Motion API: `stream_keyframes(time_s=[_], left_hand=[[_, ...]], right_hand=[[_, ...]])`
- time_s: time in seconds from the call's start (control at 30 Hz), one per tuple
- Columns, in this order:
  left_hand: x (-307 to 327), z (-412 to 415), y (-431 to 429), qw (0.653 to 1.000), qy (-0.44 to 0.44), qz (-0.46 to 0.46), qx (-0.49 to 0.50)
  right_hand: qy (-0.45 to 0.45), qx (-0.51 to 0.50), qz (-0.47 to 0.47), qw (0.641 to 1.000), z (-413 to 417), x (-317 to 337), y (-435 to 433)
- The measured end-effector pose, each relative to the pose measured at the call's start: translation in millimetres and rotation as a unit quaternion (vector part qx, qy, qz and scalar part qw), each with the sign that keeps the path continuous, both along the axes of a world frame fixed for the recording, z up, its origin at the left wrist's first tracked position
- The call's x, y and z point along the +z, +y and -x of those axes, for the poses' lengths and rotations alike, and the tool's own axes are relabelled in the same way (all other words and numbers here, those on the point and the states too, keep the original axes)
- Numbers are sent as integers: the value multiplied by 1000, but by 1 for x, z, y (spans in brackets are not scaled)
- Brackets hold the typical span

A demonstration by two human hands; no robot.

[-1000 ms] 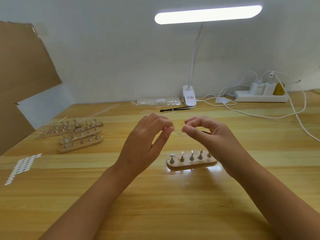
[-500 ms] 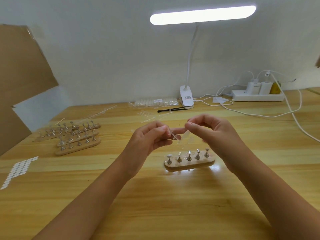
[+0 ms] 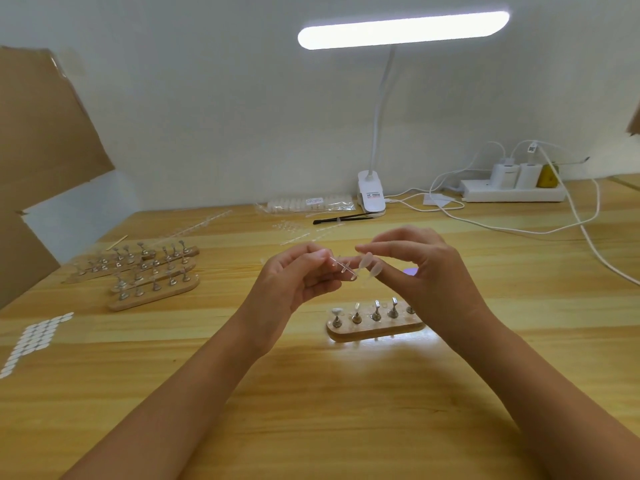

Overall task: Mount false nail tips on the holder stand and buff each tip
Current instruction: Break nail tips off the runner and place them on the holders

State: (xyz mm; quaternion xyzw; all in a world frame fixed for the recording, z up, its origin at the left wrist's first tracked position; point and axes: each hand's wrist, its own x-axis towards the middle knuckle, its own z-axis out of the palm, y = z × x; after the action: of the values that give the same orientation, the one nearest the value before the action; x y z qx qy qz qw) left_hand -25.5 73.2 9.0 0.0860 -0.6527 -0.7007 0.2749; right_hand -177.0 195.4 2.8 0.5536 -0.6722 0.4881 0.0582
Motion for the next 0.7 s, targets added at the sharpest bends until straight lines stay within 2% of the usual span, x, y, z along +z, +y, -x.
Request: stream_keyframes(time_s=[0.17,0.27,0.4,0.47,0.57,0.7], left_hand=[[-2,-1,-5,1000,0,2,-3],[-3,-2,-9,1000,-20,4,1],[-5,-4,-20,998,-50,29,34],[-6,-6,-26,997,-47,28,61],[-9,-7,-33,995,-28,18,90],[-13,-3,-32,997,-16,8,80]], right_hand=[[8,14,-20,1000,0,2,1],[50,25,-50,997,2,8,-1],[88,29,-13,996,7,11,3],[90,10,6,996,13,1,9],[135,7,-26,990,23,-14,21],[182,-1,-41,982,32,-14,24]])
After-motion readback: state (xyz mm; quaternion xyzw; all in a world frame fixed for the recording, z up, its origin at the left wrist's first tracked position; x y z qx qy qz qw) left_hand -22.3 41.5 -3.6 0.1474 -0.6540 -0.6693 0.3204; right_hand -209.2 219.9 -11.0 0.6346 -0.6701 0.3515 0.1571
